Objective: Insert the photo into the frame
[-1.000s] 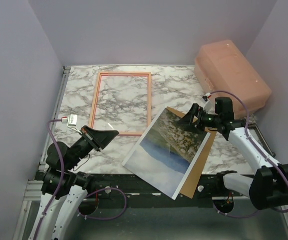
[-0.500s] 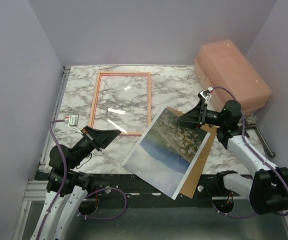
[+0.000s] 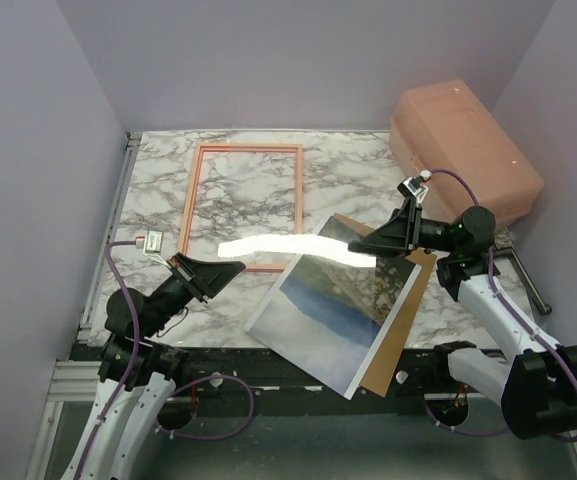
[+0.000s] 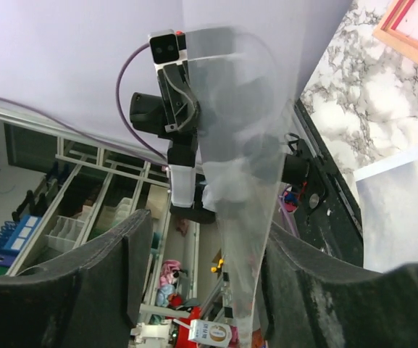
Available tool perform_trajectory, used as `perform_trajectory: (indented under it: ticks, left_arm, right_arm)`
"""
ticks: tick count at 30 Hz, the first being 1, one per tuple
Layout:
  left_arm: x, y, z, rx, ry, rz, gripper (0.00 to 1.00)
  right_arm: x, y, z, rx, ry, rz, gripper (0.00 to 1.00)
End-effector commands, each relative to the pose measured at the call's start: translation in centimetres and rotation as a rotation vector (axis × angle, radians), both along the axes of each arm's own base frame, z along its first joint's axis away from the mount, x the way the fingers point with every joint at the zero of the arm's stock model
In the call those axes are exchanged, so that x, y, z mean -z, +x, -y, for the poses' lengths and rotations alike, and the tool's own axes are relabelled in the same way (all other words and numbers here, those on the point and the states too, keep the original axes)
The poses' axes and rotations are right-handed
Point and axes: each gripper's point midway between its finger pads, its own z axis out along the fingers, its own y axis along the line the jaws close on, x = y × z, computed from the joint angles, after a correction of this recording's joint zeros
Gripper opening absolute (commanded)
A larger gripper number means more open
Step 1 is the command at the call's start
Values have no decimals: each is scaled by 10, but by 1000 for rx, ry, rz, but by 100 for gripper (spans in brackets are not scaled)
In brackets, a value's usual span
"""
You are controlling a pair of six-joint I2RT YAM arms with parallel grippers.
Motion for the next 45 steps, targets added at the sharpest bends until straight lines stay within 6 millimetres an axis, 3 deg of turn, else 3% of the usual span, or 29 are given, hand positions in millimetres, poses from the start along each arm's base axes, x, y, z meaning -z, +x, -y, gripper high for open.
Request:
perform_trajectory:
  ticks: [1, 8, 18, 20, 25, 28, 31, 33, 35, 40, 45]
  left_arm:
    - [2, -1, 1, 11, 7, 13, 0]
    - [6, -1, 4, 29, -2, 4, 0]
    - [10, 0, 7, 51, -12, -14, 0]
    - [13, 1, 7, 51, -12, -23, 0]
    - [16, 1, 7, 47, -9, -23, 0]
    - [21, 2, 6, 38, 11, -36, 23]
    - [33, 5, 4, 16, 56, -75, 63]
    - [44, 7, 0, -13, 104, -121, 76]
    - [58, 10, -7, -55, 168, -177, 82]
    - [102, 15, -24, -135, 350, -372, 85]
    - [145, 15, -23, -100, 444, -538, 84]
  right_arm:
    - [-20, -8, 0, -16, 20, 54, 56]
    - [-21, -5, 0, 13, 19, 38, 48]
    - [-13, 2, -3, 36, -34, 23, 48]
    - [-12, 4, -3, 45, -33, 14, 43]
    - [-9, 6, -5, 53, -39, 3, 16]
    - [-6, 11, -4, 82, -80, -4, 6]
    - [2, 23, -1, 141, -173, -17, 0]
    - [8, 29, 2, 184, -238, -45, 0]
    - [11, 35, 6, 230, -289, -56, 0]
    - [10, 50, 23, 367, -426, -46, 0]
    - [-3, 63, 49, 548, -555, -2, 0]
